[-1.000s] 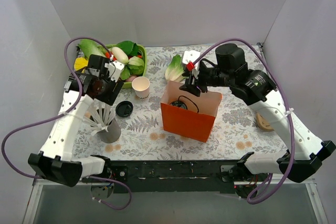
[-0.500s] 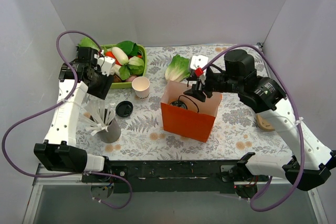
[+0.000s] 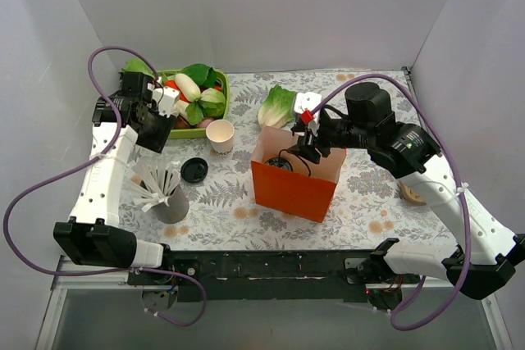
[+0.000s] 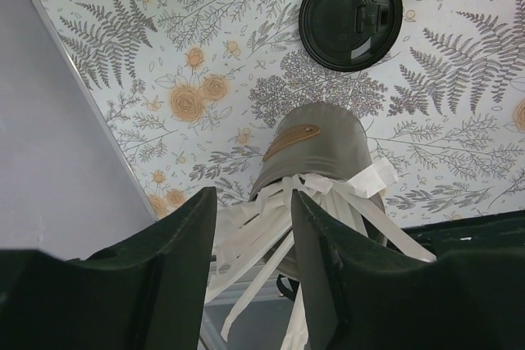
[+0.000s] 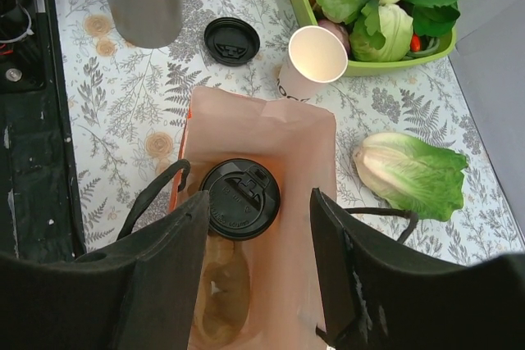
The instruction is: Pack the takeout coffee
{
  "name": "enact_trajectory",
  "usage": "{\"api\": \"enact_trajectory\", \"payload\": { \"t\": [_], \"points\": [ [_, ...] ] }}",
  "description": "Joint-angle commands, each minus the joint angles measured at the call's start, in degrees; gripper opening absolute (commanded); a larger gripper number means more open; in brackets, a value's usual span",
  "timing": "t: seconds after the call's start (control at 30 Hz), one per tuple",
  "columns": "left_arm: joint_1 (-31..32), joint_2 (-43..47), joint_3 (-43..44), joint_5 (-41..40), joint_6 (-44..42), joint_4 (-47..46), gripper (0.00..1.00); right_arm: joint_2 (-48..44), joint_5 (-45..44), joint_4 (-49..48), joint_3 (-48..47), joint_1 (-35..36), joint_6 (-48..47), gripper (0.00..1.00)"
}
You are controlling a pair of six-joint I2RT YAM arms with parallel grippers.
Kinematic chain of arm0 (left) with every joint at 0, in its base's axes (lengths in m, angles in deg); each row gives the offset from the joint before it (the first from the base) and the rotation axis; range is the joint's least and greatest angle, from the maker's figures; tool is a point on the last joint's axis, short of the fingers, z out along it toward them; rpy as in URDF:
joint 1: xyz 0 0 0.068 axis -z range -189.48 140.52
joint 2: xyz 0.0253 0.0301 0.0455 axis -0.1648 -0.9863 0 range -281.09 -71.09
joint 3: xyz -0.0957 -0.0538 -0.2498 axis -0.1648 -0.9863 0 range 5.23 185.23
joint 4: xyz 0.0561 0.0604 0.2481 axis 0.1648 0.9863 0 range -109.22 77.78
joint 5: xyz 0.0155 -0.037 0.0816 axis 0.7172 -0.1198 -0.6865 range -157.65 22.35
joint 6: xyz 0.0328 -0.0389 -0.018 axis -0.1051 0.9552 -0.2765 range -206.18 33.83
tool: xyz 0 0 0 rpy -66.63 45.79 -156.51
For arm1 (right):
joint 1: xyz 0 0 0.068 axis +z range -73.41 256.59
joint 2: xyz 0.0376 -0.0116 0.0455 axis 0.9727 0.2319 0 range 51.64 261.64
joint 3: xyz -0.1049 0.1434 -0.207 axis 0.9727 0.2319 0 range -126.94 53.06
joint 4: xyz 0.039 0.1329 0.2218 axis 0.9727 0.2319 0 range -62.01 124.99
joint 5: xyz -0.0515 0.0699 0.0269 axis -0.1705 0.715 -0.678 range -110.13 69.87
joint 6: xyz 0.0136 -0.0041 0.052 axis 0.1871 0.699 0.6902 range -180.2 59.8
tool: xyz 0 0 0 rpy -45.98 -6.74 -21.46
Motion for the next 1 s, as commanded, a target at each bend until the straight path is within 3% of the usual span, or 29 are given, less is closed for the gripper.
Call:
{"api": "enact_trajectory", "payload": {
  "t": [0.0, 0.37, 0.6, 0.8, 0.87, 0.97],
  "points": [
    [-0.1, 0.94, -1.7, -2.08, 0.41, 2.39, 0.41, -1.13, 0.69, -2.83, 0.48, -0.01, 0.86, 0.6],
    [-0.1, -0.38, -4.08, -3.22, 0.07, 2.13, 0.34, -0.43, 0.34, -3.45, 0.83, -0.01, 1.03, 0.6],
    [-0.1, -0.91, -3.29, -4.1, -0.2, 2.04, 0.0, -0.6, -0.19, -3.8, 1.45, -0.09, 0.86, 0.6],
    [-0.1, -0.74, -1.27, -4.71, -0.2, 2.39, 0.0, -0.43, -0.37, -3.8, 1.63, -0.09, 0.42, 0.61],
    [-0.1, -0.73, -1.27, -5.15, 0.24, 2.39, 0.17, -0.34, -0.37, -3.8, 1.72, -0.09, 0.42, 0.61],
    [-0.1, -0.47, -0.74, -5.06, 0.68, 2.39, 0.25, -0.34, -0.28, -3.8, 1.72, -0.09, 0.33, 0.61]
  ]
}}
